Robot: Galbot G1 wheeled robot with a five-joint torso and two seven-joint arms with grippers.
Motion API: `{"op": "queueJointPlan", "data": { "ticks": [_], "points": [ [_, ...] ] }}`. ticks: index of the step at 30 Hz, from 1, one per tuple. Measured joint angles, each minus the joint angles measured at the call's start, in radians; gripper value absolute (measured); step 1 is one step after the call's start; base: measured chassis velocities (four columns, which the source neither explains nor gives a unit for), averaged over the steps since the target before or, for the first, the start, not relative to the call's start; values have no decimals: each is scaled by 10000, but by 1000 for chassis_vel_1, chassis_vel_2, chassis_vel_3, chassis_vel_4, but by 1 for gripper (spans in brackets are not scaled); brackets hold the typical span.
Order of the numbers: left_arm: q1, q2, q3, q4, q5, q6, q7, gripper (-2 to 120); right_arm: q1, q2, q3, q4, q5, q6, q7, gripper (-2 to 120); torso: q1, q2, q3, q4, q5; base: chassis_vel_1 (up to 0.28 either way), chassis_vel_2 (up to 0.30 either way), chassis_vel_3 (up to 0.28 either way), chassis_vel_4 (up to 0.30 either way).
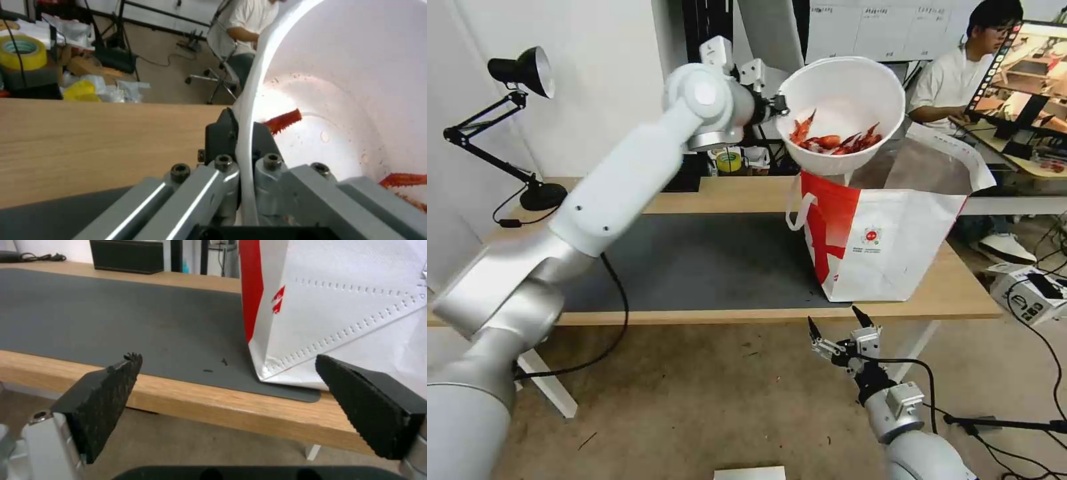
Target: Pick up the trash from the table and place it into the takeout bag.
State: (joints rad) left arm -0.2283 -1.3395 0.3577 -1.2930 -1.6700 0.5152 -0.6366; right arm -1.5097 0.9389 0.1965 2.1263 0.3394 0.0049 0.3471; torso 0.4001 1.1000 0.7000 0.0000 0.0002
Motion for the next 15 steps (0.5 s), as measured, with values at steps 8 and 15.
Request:
{"op": "queueJointPlan", "data": {
  "ticks": [8,15],
  "points": [
    [144,-599,745,469,1814,-1321,275,0,1,0,0,0,0,0,0,100,-1,0,0,-2,-2,0,0,0,0],
    [409,-145,1558,-91,3174,-1894,1138,0,0,0,0,0,0,0,0,100,-1,0,-1,0,-3,0,0,0,0]
  ]
}}
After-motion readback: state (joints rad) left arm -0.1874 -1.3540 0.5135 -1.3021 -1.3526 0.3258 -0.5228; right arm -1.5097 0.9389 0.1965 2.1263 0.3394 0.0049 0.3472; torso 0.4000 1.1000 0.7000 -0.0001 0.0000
